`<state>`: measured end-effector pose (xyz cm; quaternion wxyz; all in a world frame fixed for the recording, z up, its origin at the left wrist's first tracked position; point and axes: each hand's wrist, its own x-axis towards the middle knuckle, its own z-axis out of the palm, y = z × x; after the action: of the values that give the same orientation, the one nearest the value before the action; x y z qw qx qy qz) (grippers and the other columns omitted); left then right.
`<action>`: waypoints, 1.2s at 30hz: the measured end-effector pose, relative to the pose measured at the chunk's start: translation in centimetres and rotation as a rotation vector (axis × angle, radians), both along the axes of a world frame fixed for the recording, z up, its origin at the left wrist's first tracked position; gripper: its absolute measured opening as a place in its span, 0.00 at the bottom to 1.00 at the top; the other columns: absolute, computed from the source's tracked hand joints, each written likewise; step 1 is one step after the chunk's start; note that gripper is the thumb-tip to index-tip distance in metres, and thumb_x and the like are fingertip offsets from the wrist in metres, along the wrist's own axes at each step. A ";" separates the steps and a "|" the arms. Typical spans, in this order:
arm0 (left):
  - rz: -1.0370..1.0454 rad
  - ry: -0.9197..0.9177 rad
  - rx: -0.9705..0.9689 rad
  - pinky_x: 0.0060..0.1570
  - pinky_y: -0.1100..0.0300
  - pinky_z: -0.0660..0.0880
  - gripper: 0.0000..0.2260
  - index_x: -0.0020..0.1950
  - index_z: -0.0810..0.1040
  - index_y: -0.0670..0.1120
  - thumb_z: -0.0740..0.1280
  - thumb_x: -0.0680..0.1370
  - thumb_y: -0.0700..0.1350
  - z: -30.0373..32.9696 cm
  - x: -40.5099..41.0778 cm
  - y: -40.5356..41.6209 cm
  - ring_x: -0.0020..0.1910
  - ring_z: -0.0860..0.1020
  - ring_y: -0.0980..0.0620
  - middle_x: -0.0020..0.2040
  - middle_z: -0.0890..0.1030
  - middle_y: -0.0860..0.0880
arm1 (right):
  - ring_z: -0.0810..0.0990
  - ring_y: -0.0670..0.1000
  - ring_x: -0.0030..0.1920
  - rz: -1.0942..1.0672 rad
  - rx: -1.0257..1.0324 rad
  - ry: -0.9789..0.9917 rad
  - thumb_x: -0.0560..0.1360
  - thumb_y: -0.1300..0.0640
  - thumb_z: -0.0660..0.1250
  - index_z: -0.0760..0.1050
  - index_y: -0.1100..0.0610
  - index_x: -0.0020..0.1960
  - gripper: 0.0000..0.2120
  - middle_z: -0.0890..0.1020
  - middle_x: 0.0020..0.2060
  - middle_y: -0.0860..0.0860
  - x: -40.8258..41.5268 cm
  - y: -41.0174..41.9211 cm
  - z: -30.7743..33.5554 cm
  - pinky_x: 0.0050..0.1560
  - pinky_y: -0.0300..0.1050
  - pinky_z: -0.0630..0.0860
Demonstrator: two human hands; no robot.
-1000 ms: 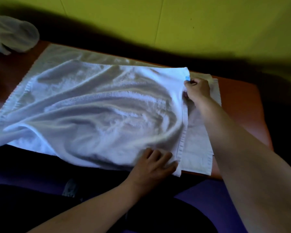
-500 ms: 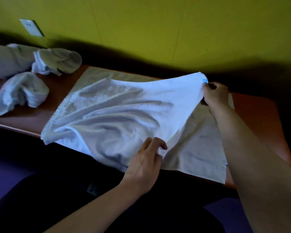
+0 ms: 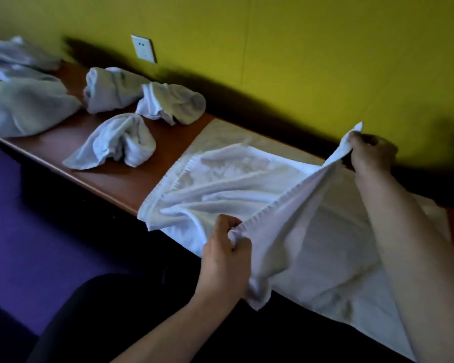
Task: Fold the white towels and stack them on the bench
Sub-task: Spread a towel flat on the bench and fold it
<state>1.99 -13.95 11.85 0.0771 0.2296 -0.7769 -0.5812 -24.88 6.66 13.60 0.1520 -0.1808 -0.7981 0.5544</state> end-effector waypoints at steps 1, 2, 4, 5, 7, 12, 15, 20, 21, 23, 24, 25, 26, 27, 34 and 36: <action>0.044 0.003 0.036 0.38 0.53 0.73 0.04 0.44 0.72 0.51 0.65 0.74 0.43 0.0 -0.2 -1.2 0.33 0.74 0.52 0.32 0.77 0.53 | 0.77 0.40 0.27 0.027 0.024 0.021 0.77 0.52 0.69 0.84 0.62 0.54 0.14 0.83 0.43 0.58 -0.6 -2.1 0.2 0.23 0.28 0.66; 0.073 0.007 0.048 0.37 0.58 0.72 0.05 0.43 0.72 0.50 0.67 0.75 0.45 0.1 -0.4 -2.4 0.32 0.74 0.55 0.32 0.77 0.53 | 0.79 0.43 0.32 0.045 0.044 0.034 0.76 0.52 0.69 0.84 0.62 0.54 0.15 0.84 0.43 0.57 -1.0 -4.2 0.5 0.25 0.28 0.67; 0.090 0.019 0.051 0.32 0.65 0.69 0.06 0.43 0.73 0.50 0.71 0.75 0.45 -0.1 -0.7 -4.9 0.29 0.73 0.58 0.31 0.77 0.55 | 0.80 0.49 0.39 0.070 0.056 0.037 0.74 0.49 0.70 0.85 0.60 0.53 0.16 0.85 0.44 0.57 -2.0 -7.9 0.8 0.34 0.35 0.75; 0.096 0.024 0.060 0.31 0.65 0.69 0.06 0.44 0.74 0.50 0.71 0.76 0.45 -0.2 -0.9 -6.1 0.27 0.72 0.59 0.31 0.77 0.56 | 0.80 0.49 0.41 0.081 0.062 0.030 0.74 0.48 0.70 0.85 0.60 0.52 0.16 0.86 0.45 0.57 -2.6 -9.5 0.7 0.40 0.40 0.78; 0.123 0.015 0.078 0.30 0.63 0.69 0.04 0.46 0.76 0.50 0.70 0.78 0.45 -0.9 -1.3 -8.8 0.27 0.72 0.59 0.32 0.78 0.55 | 0.81 0.50 0.42 0.116 0.082 0.025 0.73 0.48 0.69 0.85 0.59 0.51 0.16 0.87 0.45 0.57 -3.8 -12.6 0.3 0.46 0.47 0.78; 0.260 -0.086 -0.021 0.34 0.56 0.71 0.05 0.45 0.76 0.52 0.70 0.78 0.50 -3.9 -1.9 -15.7 0.30 0.76 0.54 0.33 0.79 0.52 | 0.80 0.49 0.41 0.207 0.139 -0.020 0.74 0.50 0.69 0.85 0.61 0.50 0.15 0.85 0.40 0.55 -5.7 -19.7 -2.2 0.43 0.44 0.76; 0.315 -0.188 -0.060 0.40 0.52 0.77 0.05 0.46 0.76 0.51 0.69 0.78 0.50 -6.0 -2.2 -18.4 0.36 0.79 0.51 0.38 0.80 0.51 | 0.84 0.52 0.45 0.324 0.119 -0.099 0.76 0.51 0.69 0.84 0.59 0.52 0.13 0.86 0.45 0.57 -5.2 -23.4 -3.9 0.47 0.46 0.79; 0.236 -0.364 -0.099 0.43 0.56 0.72 0.09 0.47 0.78 0.47 0.70 0.77 0.52 -9.3 -2.5 -20.9 0.45 0.80 0.47 0.42 0.80 0.51 | 0.82 0.49 0.36 0.481 0.024 -0.153 0.76 0.59 0.67 0.77 0.55 0.53 0.06 0.84 0.46 0.58 -0.9 -23.5 -7.3 0.36 0.41 0.76; 0.217 -0.371 -0.091 0.43 0.56 0.72 0.10 0.47 0.78 0.47 0.72 0.76 0.53 -9.5 -2.5 -21.0 0.45 0.80 0.47 0.42 0.80 0.51 | 0.83 0.51 0.37 0.458 0.073 -0.135 0.76 0.58 0.68 0.78 0.55 0.55 0.08 0.85 0.48 0.59 0.9 -22.1 -7.7 0.37 0.40 0.77; 0.191 -0.364 -0.021 0.40 0.58 0.73 0.12 0.47 0.78 0.47 0.75 0.74 0.53 -9.4 -2.3 -21.0 0.43 0.79 0.52 0.43 0.80 0.52 | 0.84 0.55 0.45 0.399 0.220 -0.109 0.75 0.55 0.68 0.80 0.53 0.53 0.07 0.86 0.47 0.57 5.4 -18.7 -8.6 0.46 0.45 0.80; 0.186 -0.363 0.027 0.40 0.59 0.74 0.12 0.49 0.78 0.48 0.76 0.73 0.52 -9.2 -2.2 -20.9 0.42 0.79 0.54 0.44 0.80 0.52 | 0.84 0.56 0.48 0.347 0.304 -0.111 0.75 0.55 0.69 0.80 0.53 0.52 0.06 0.86 0.46 0.56 8.3 -16.9 -8.7 0.49 0.45 0.77; 0.172 -0.357 0.052 0.40 0.59 0.75 0.12 0.52 0.79 0.49 0.76 0.73 0.50 -9.0 -2.1 -20.8 0.43 0.80 0.54 0.46 0.81 0.52 | 0.83 0.57 0.49 0.292 0.367 -0.112 0.76 0.55 0.69 0.79 0.55 0.50 0.05 0.86 0.45 0.56 11.5 -15.3 -8.7 0.49 0.45 0.74; 0.151 -0.348 0.052 0.42 0.59 0.76 0.14 0.56 0.79 0.49 0.76 0.73 0.49 -9.0 -2.1 -20.7 0.44 0.81 0.54 0.48 0.82 0.51 | 0.83 0.58 0.48 0.245 0.409 -0.109 0.77 0.56 0.69 0.79 0.56 0.49 0.04 0.85 0.44 0.56 14.6 -13.9 -8.5 0.46 0.45 0.71; 0.129 -0.340 0.047 0.43 0.58 0.77 0.16 0.58 0.79 0.49 0.76 0.73 0.48 -8.9 -2.2 -20.6 0.45 0.81 0.53 0.49 0.83 0.51 | 0.82 0.58 0.47 0.213 0.417 -0.120 0.77 0.56 0.69 0.78 0.57 0.48 0.04 0.85 0.42 0.55 17.5 -12.9 -8.4 0.43 0.45 0.67; 0.099 -0.423 0.099 0.50 0.50 0.80 0.15 0.55 0.81 0.40 0.76 0.73 0.47 -8.3 -1.9 -19.5 0.46 0.82 0.45 0.48 0.83 0.45 | 0.83 0.60 0.46 0.225 0.250 -0.631 0.76 0.34 0.60 0.78 0.55 0.43 0.24 0.84 0.39 0.54 31.2 -10.6 -14.3 0.49 0.50 0.77; 0.105 -0.450 0.149 0.52 0.46 0.82 0.12 0.50 0.84 0.42 0.78 0.71 0.47 -8.1 -1.6 -19.4 0.45 0.84 0.43 0.46 0.85 0.44 | 0.82 0.56 0.49 0.279 0.092 -0.634 0.76 0.38 0.65 0.80 0.54 0.48 0.18 0.84 0.45 0.53 32.1 -12.1 -15.1 0.52 0.49 0.77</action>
<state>0.42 -33.36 3.70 -0.0851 0.3985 -0.7165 -0.5662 7.21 -5.43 -1.52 -0.1727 -0.2259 -0.8469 0.4494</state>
